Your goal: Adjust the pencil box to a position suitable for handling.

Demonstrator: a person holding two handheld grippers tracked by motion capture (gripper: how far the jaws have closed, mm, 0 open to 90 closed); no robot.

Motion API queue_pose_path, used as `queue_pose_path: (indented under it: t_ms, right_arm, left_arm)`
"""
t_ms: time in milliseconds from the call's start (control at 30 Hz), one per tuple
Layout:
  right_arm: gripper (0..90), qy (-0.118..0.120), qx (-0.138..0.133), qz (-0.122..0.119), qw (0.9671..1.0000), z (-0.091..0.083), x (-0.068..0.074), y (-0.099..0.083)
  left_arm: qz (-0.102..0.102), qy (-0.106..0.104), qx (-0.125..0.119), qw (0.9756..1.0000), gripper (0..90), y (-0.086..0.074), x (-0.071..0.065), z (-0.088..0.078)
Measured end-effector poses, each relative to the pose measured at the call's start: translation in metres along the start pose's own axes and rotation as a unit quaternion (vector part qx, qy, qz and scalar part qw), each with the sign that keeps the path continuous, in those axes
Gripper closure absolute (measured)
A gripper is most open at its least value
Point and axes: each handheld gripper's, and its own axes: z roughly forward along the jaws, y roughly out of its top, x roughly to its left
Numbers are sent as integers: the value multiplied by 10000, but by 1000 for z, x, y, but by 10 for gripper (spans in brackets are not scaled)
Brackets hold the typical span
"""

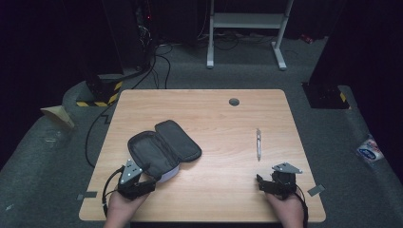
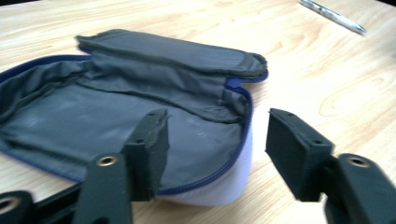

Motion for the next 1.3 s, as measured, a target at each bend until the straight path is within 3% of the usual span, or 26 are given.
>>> queue_pose_path:
  t_ms: [100,167,300,400,567,700,833,1033,1300]
  right_arm:
    - [135,0,2,0,10000,0,0,0]
    - [136,3,0,1,10000,0,0,0]
    - [139,10,2,2,10000,0,0,0]
    - [140,26,1,-7,10000,0,0,0]
    - [140,30,8,-23,10000,0,0,0]
    - [140,33,2,-35,10000,0,0,0]
    - [141,32,2,-36,10000,0,0,0]
    - [141,31,2,-38,10000,0,0,0]
    - [143,33,1,-40,10000,0,0,0]
  left_arm:
    - [117,-86,113,9998,486,4,-4,6]
    - [56,-237,145,9996,511,8,-7,11]
    - [72,-183,212,9996,540,11,-16,18]
    - [239,-145,264,9993,570,12,-25,24]
    - [43,-191,366,9991,557,5,-14,21]
    - [75,-112,378,9992,562,0,-7,18]
    - [84,-95,427,9990,635,-4,-4,17]
    - [234,-158,497,9984,726,-5,-10,21]
    - [280,-237,472,9982,823,-3,-18,24]
